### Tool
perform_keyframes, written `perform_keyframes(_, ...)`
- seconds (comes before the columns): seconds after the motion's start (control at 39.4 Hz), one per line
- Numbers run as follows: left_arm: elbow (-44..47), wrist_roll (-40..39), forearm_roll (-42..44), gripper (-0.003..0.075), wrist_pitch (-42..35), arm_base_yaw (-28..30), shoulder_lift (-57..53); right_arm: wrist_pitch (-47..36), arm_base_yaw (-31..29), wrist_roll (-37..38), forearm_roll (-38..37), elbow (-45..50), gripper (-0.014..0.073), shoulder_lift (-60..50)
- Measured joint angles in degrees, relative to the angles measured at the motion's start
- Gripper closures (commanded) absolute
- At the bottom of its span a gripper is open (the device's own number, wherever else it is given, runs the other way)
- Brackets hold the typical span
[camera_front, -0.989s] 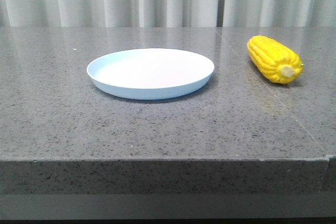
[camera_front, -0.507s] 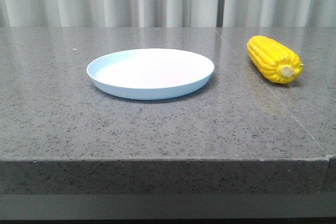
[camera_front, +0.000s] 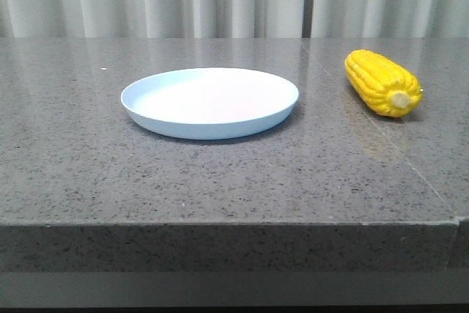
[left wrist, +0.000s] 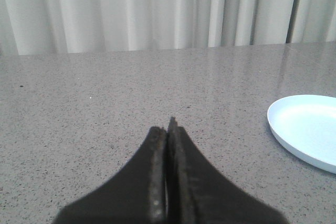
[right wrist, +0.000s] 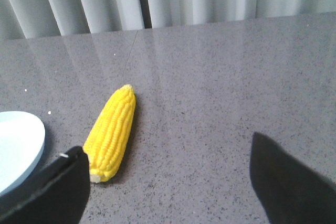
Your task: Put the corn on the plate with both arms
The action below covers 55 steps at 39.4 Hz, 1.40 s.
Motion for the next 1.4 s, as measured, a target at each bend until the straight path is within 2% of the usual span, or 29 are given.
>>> perform_keyframes(0.3, 0.0, 0.0, 0.0, 0.0741, 0.0, 0.0, 0.0, -5.44, 0.0, 0.0, 0.0, -0.35, -0.005, 0.41)
perform_keyframes(0.43, 0.0, 0.0, 0.0, 0.0741, 0.0, 0.0, 0.0, -5.19, 0.0, 0.0, 0.0, -3.94, -0.005, 5.41)
perform_keyframes(0.74, 0.0, -0.04, 0.0, 0.0741, -0.09, 0.0, 0.0, 8.2, 1.21, 0.0, 0.61, -21.15, -0.005, 29.49)
perform_keyframes(0.91, 0.0, -0.04, 0.0, 0.0741, -0.09, 0.0, 0.0, 15.89, 5.41, 0.0, 4.66, -30.16, -0.005, 42.11)
perform_keyframes(1.07, 0.0, -0.04, 0.0, 0.0741, -0.09, 0.0, 0.0, 21.71, 6.58, 0.0, 8.61, -37.36, -0.005, 52.36)
perform_keyframes(1.4, 0.0, -0.04, 0.0, 0.0741, -0.09, 0.0, 0.0, 24.4, 7.04, 0.0, 9.66, -46.03, -0.005, 68.42)
